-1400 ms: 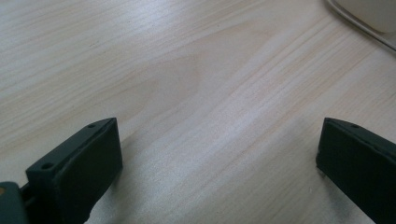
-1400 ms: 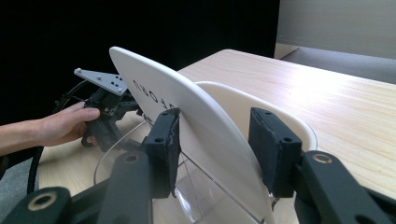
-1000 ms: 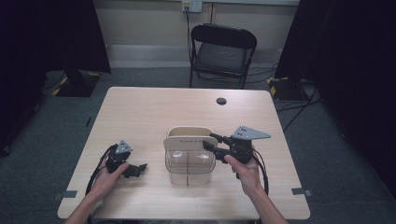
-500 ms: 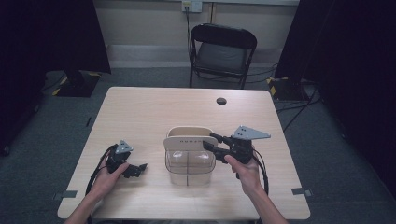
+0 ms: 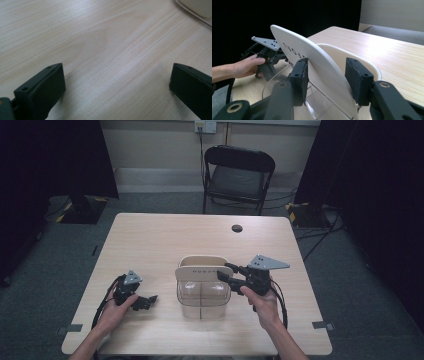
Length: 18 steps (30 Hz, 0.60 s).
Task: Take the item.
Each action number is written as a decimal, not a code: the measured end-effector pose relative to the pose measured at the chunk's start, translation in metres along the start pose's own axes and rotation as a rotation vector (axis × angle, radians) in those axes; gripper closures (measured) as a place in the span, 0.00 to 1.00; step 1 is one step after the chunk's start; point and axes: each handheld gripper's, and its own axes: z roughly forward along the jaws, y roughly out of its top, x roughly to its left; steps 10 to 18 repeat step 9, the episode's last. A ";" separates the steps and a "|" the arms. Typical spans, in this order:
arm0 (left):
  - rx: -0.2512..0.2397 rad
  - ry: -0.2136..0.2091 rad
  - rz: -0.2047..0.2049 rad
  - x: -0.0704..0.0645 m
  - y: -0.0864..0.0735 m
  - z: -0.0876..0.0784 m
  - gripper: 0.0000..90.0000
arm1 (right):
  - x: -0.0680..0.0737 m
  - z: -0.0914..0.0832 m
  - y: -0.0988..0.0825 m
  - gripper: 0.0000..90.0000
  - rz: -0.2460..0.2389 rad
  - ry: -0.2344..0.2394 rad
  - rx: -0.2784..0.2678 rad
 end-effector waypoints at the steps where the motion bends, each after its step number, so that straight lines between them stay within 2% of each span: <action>1: 0.000 0.000 0.000 0.000 0.000 0.000 0.00 | 0.000 0.000 0.000 0.60 0.001 0.001 -0.002; 18: 0.001 0.000 0.001 0.000 0.000 0.000 0.00 | 0.000 0.000 0.000 0.60 0.002 0.002 -0.002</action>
